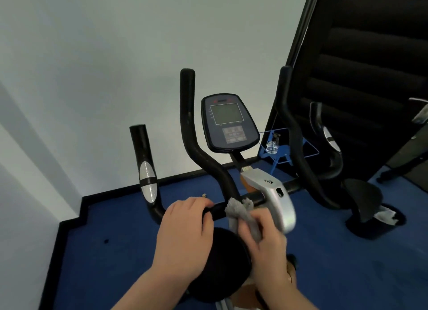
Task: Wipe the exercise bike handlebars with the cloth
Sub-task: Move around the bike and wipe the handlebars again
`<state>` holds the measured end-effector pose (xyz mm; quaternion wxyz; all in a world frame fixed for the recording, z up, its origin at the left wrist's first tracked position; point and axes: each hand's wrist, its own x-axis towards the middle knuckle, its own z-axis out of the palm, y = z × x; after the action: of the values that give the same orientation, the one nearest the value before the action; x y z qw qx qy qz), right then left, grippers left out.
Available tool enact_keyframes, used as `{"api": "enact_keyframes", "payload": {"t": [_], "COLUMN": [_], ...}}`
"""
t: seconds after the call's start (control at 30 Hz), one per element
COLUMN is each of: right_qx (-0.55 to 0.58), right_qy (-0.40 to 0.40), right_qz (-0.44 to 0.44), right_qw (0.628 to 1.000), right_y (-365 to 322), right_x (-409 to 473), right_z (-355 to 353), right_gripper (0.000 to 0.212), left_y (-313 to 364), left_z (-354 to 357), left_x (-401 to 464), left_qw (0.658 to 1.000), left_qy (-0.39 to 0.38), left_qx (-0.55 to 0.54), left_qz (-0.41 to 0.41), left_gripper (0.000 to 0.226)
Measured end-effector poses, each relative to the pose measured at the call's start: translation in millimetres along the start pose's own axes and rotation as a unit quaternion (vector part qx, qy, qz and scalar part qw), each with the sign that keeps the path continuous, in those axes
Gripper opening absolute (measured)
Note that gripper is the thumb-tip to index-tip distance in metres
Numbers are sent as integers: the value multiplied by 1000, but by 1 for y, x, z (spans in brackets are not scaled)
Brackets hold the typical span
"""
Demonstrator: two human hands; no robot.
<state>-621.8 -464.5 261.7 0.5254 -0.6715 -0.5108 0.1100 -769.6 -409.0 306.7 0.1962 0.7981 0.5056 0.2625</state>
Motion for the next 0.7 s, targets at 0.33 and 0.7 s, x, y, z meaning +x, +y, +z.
{"api": "enact_keyframes", "payload": {"t": [0.33,0.7], "right_qx": [21,-106], "right_qy": [-13,-53], "right_qz": [42,-44], "right_qw": [999,992], "right_y": [2,-24], "right_x": [-6,88], "right_z": [-5,16], "right_gripper": [18,15], "left_y": [0,0], "left_z": [-1,-1], "left_x": [-1,-1], "left_qw": [999,999], "left_qy": [7,6], "left_qx": [-36,-32], "left_qz": [-9,-1], "left_gripper": [23,23]}}
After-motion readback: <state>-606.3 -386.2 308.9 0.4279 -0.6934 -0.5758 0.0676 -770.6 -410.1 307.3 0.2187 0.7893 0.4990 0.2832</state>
